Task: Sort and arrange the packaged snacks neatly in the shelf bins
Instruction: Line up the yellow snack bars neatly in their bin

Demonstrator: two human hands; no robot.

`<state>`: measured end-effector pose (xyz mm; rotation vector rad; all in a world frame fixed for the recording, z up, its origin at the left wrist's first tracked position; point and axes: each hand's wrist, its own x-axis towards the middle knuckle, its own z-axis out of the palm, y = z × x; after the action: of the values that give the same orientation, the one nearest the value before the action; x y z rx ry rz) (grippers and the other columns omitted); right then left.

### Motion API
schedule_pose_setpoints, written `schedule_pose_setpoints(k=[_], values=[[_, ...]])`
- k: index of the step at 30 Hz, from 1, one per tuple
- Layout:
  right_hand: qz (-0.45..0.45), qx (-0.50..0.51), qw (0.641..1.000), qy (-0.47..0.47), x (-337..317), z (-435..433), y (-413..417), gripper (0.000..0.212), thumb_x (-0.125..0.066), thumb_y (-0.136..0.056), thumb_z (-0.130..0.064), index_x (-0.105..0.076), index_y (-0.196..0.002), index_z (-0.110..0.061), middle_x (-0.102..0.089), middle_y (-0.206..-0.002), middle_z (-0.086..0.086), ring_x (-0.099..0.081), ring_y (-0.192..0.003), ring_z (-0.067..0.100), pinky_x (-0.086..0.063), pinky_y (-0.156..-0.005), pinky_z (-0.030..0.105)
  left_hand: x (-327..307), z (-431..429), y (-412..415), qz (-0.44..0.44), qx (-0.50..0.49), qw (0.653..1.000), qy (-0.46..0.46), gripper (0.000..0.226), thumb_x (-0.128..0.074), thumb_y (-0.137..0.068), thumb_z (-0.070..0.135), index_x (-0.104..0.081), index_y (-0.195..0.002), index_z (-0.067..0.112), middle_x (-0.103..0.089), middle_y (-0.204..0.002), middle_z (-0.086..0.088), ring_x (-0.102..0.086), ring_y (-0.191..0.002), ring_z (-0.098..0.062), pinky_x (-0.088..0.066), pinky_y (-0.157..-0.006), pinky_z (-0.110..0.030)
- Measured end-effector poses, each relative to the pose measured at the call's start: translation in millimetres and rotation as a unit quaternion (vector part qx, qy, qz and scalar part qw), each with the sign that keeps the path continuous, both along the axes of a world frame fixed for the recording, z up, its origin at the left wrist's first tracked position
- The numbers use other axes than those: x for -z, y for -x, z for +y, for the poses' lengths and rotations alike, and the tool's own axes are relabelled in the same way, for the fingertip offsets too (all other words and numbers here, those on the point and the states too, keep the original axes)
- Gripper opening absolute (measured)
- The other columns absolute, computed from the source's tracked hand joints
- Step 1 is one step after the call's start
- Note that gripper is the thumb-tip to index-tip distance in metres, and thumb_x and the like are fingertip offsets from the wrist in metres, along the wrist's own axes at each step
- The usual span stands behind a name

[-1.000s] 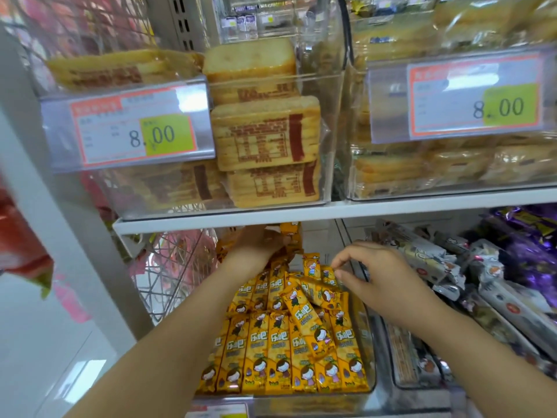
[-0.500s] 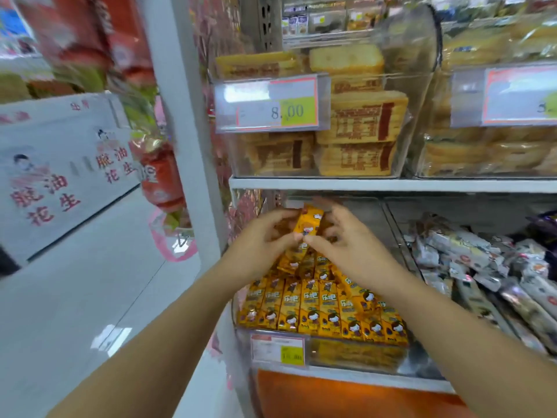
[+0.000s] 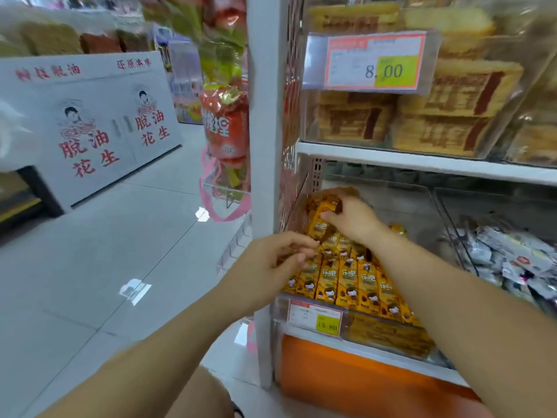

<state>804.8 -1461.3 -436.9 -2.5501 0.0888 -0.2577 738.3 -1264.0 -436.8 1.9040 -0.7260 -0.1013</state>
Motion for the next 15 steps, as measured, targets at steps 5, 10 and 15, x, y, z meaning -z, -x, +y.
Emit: schedule_pose_setpoints(k=[5,10,15], values=[[0.141,-0.011,0.987,0.075,4.6,-3.5,-15.6,0.042,-0.055,-0.094,-0.023,-0.048,-0.133,-0.009,-0.05,-0.135,0.011,-0.05,-0.118,0.026,-0.038,-0.087,0.025,7.8,4.3,-0.9,-0.017,-0.006,1.0,-0.018,0.025,-0.054,-0.095,0.007,-0.062,-0.1,0.031,-0.067,-0.096,0.011,-0.065,-0.084,0.004,-0.049,-0.078,-0.009],[0.208,-0.01,0.967,0.146,-2.1,-0.5,-27.7,0.05,-0.054,-0.095,-0.027,-0.041,-0.14,-0.011,-0.044,-0.143,0.01,-0.045,-0.127,0.024,-0.038,-0.093,0.024,13.1,6.1,-3.7,-0.023,0.002,1.0,-0.019,0.024,-0.053,-0.094,0.004,-0.065,-0.105,0.021,-0.068,-0.095,0.009,-0.065,-0.083,0.002,-0.05,-0.077,-0.011],[0.174,0.012,0.977,0.124,12.0,-4.4,-30.8,0.047,-0.058,-0.092,-0.028,-0.047,-0.134,-0.01,-0.053,-0.133,0.011,-0.051,-0.118,0.026,-0.042,-0.093,0.03,13.9,7.2,-6.7,-0.032,0.004,0.999,-0.022,0.025,-0.051,-0.095,0.003,-0.065,-0.105,0.022,-0.066,-0.093,0.013,-0.065,-0.083,0.004,-0.048,-0.075,-0.009]])
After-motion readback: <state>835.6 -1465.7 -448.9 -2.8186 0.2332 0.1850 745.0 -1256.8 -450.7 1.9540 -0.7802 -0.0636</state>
